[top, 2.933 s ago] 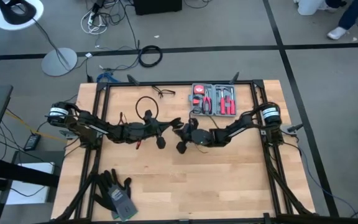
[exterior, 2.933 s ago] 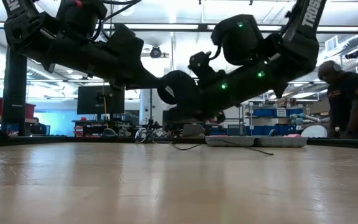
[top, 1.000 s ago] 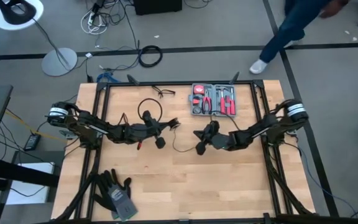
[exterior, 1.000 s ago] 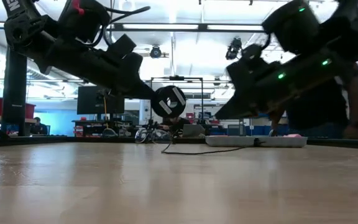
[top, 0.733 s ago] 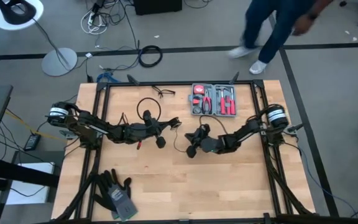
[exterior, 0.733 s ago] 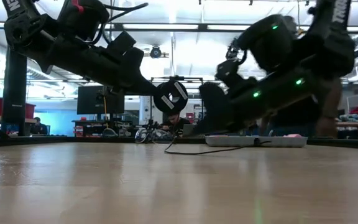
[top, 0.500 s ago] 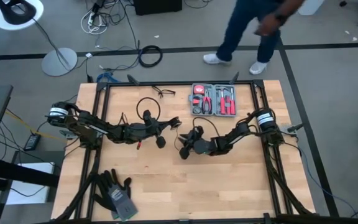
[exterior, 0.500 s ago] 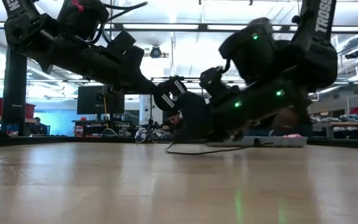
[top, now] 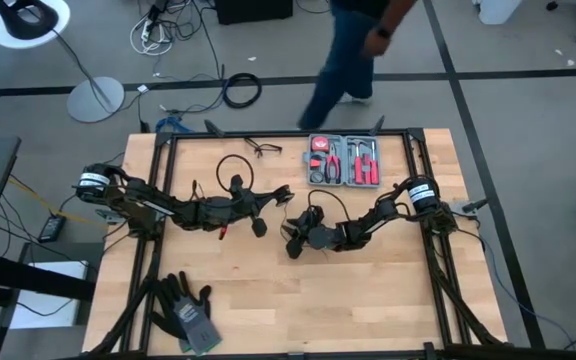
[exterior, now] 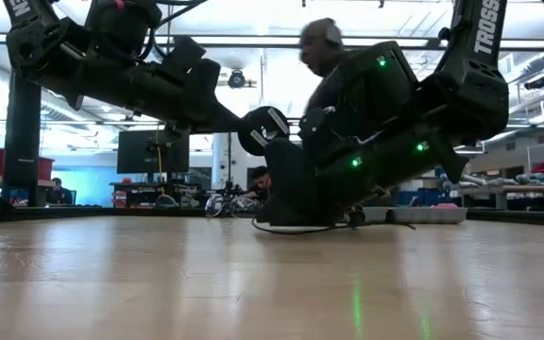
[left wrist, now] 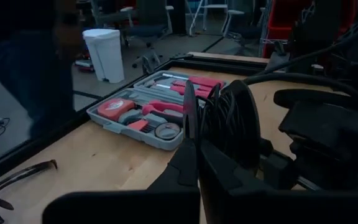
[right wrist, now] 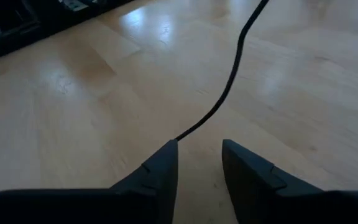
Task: Coil cords
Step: Coil the black wire onto the spool
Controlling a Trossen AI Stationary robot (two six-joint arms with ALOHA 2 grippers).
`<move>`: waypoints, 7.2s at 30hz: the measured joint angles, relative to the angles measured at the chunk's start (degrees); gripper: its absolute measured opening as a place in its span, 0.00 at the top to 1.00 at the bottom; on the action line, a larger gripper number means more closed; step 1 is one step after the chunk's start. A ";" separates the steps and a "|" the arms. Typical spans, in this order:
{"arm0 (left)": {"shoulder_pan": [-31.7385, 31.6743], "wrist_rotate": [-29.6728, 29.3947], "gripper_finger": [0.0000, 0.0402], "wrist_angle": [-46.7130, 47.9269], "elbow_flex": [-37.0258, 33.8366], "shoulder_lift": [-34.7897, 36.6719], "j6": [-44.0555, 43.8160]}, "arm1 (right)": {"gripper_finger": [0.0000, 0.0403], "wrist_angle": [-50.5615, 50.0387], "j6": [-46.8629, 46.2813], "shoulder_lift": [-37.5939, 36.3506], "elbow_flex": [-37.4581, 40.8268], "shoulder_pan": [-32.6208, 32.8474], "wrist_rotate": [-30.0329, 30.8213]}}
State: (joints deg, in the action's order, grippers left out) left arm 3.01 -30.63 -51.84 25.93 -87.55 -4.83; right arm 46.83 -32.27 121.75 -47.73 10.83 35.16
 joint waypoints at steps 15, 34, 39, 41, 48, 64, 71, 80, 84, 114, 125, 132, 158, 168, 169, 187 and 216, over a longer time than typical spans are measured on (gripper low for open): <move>0.00 -1.73 1.00 -0.30 -0.01 0.00 0.10 | 0.80 1.75 1.27 -0.07 0.01 0.00 -5.29; 0.00 -1.70 1.00 -2.13 -0.02 0.00 1.64 | 0.80 1.88 5.62 -0.03 -0.99 -2.39 -13.04; 0.00 -1.70 1.00 -1.88 -0.02 0.00 1.63 | 0.80 1.88 6.84 -0.26 -0.72 -2.71 -13.43; 0.00 -1.70 1.00 -2.11 -0.02 0.00 1.61 | 0.80 1.86 6.42 -0.26 -0.72 -3.00 -13.43; 0.00 -1.52 1.00 -4.20 -0.02 0.00 1.61 | 0.80 2.08 6.46 -0.36 -1.02 -3.61 -13.99; 0.00 -0.17 1.00 -5.66 -0.02 0.00 1.65 | 0.82 5.63 6.75 -0.44 -1.04 -5.84 -14.12; 0.00 -0.24 1.00 -5.40 -0.02 0.00 1.76 | 0.84 4.08 8.07 -1.27 -0.83 -5.92 -19.11; 0.00 -1.11 1.00 -4.04 -0.02 0.00 1.80 | 0.90 -19.60 8.54 -16.43 2.98 -4.76 -14.59; 0.00 -1.06 1.00 -4.34 0.00 0.00 1.75 | 0.92 -22.18 9.44 -22.24 6.86 -2.97 -7.94; 0.00 -0.61 1.00 -5.04 0.01 0.01 3.12 | 0.78 8.09 19.92 -6.74 8.03 -1.09 -1.48; 0.00 -0.61 1.00 -5.96 -0.02 0.00 3.31 | 0.79 5.59 16.90 -9.18 10.34 -1.98 1.21; 0.00 -0.61 1.00 -7.68 0.01 0.00 4.46 | 0.79 5.56 15.19 -8.55 10.22 -3.95 -1.87; 0.00 1.36 1.00 -10.86 0.01 0.00 4.59 | 0.91 3.05 13.70 -8.44 10.23 -6.04 -3.95; 0.00 1.38 1.00 -11.36 0.01 0.00 4.59 | 0.91 6.16 12.36 -8.43 10.23 -7.32 -9.79; 0.00 1.38 1.00 -11.38 0.01 0.00 4.59 | 0.90 6.17 12.31 -8.43 10.23 -7.32 -9.80; 0.00 3.23 1.00 -11.75 0.01 0.00 4.21 | 0.84 5.34 12.30 -8.41 10.23 -9.45 -9.23; 0.00 -1.10 1.00 -8.04 0.01 0.00 5.76 | 0.89 -1.20 10.88 -8.56 10.23 -7.08 -9.34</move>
State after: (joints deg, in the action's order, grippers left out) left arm 3.01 -31.74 -59.88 25.93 -87.55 0.93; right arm 45.63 -21.39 113.19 -37.50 3.75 25.82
